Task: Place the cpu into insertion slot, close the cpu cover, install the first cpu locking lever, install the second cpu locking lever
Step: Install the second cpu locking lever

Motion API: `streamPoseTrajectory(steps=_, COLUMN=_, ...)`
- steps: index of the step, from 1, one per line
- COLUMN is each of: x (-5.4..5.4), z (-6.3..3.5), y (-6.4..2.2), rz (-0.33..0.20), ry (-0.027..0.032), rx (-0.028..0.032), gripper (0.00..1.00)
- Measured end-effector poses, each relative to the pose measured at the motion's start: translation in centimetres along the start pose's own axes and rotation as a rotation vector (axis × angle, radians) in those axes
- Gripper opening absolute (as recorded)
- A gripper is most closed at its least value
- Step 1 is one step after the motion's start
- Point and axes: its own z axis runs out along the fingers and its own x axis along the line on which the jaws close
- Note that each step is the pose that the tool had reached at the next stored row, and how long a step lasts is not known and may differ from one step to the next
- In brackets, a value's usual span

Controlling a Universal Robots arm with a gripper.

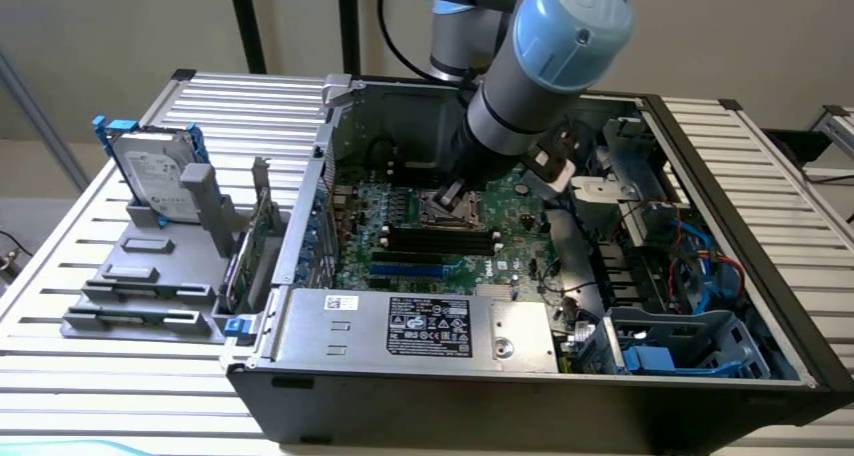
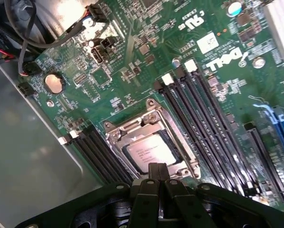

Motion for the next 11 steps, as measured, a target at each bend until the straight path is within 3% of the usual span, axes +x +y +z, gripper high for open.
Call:
streamPoseTrajectory(steps=5, x=-1.0, z=-1.28, y=-0.13, rz=0.000, ry=-0.0001, rx=0.0000, gripper=0.11)
streamPoseTrajectory(steps=11, x=-2.4, z=-1.79, y=-1.01, rz=0.000, ry=-0.0001, rx=0.0000, gripper=0.11)
